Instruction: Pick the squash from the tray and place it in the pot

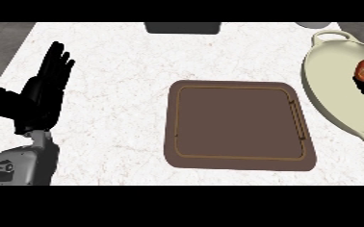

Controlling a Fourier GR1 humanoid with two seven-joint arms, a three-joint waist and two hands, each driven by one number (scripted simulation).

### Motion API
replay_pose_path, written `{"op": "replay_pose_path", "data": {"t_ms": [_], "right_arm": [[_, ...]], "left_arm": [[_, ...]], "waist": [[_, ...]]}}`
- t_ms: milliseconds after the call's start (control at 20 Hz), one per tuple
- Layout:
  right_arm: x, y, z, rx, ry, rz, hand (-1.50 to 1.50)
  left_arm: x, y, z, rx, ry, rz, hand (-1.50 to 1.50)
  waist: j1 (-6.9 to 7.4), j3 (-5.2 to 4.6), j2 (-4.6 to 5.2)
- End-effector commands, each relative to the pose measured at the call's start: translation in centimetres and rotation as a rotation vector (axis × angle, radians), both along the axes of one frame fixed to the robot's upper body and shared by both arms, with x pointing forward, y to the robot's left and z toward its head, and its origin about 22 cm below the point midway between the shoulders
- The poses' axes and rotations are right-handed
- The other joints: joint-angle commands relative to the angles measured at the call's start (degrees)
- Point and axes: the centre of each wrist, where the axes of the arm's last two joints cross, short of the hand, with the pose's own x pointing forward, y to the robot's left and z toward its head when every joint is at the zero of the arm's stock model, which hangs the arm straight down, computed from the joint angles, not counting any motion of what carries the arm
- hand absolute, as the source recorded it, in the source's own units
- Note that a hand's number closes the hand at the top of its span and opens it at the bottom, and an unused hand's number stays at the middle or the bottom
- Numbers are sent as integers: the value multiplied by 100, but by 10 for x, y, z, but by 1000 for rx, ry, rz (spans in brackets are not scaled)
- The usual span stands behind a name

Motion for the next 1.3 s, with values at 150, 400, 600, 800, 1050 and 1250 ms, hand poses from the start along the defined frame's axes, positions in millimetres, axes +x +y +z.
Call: {"op": "replay_pose_path", "data": {"t_ms": [150, 400, 600, 800, 1050, 1250], "right_arm": [[32, -36, -45, -47, 86, -8, 150], [41, -37, -84, 159, 182, -46, -150], [51, -43, -78, 303, 200, 86, -150], [59, -44, -74, 441, 107, 191, -150], [61, -55, -56, 646, -134, 245, -150], [33, -93, -56, 729, -196, 233, -150]], "left_arm": [[4, 8, 3, -18, 14, 7, 0], [-6, 2, 7, -5, -28, -9, 0], [2, 0, 1, -17, -1, -11, 0], [1, -4, 4, -9, -17, -17, 0], [5, 10, -2, -2, -7, 0, 0], [-8, 6, 13, -12, -1, -15, 0]], "waist": [[-8, 1, -8], [115, 12, 24], [60, 11, 23], [64, 15, 30], [-18, 10, 18], [36, 12, -5]]}}
